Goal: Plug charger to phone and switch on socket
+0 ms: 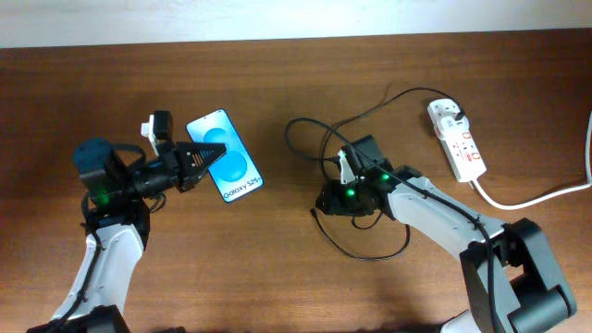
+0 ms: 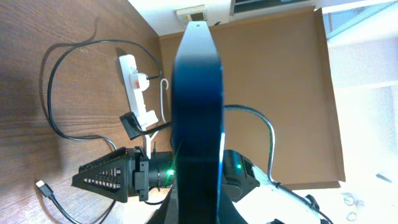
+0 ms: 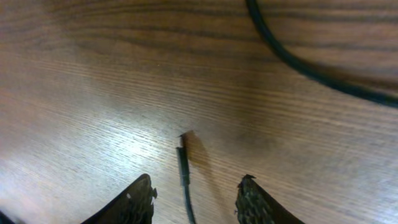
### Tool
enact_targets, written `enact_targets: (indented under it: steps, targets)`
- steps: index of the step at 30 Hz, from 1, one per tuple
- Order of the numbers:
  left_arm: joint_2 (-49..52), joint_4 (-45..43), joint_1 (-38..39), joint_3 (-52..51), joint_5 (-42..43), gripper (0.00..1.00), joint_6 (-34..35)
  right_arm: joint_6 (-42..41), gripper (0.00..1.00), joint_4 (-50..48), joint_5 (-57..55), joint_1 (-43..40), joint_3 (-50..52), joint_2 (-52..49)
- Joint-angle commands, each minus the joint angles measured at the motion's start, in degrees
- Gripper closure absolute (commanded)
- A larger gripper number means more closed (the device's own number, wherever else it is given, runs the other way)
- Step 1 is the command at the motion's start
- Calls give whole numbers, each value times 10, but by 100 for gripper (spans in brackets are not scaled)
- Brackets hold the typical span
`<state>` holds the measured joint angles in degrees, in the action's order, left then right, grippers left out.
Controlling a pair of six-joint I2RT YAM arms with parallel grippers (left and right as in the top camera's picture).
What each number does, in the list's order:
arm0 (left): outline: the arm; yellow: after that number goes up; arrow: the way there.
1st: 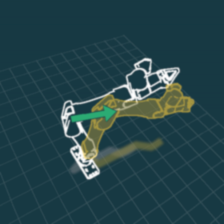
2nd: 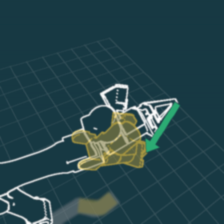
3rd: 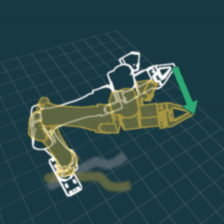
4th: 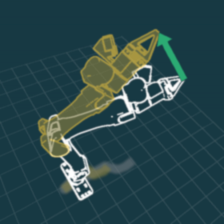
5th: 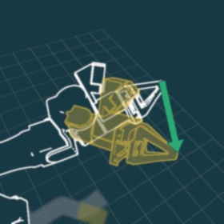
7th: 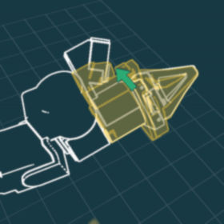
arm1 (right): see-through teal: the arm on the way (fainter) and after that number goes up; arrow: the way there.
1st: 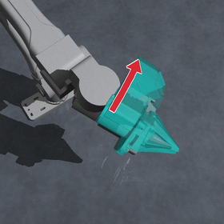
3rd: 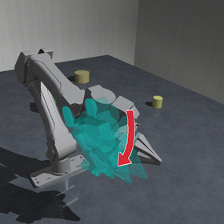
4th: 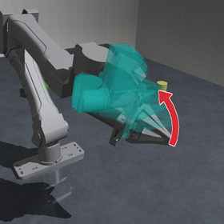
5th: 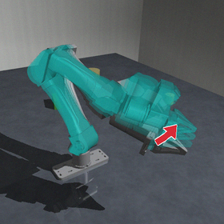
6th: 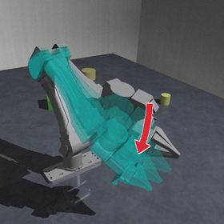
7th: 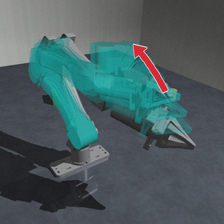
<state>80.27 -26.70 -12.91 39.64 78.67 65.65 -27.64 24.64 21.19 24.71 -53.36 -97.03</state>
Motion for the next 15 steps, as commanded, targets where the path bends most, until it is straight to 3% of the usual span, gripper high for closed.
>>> enact_targets:
  steps: [1,7,10,15]
  targets:
    - [-4,-5,2,6,-4,100,-13,61,54,12,9,13,-7,2]
    - [-4,-5,0,6,-22,100,-13,75,54,22,-58,64,-5,-32]
    - [-5,-5,-8,6,-17,100,-8,57,70,36,-43,67,-5,-70]
    - [-4,29,-71,6,0,100,-43,12,73,12,-38,72,-5,-98]
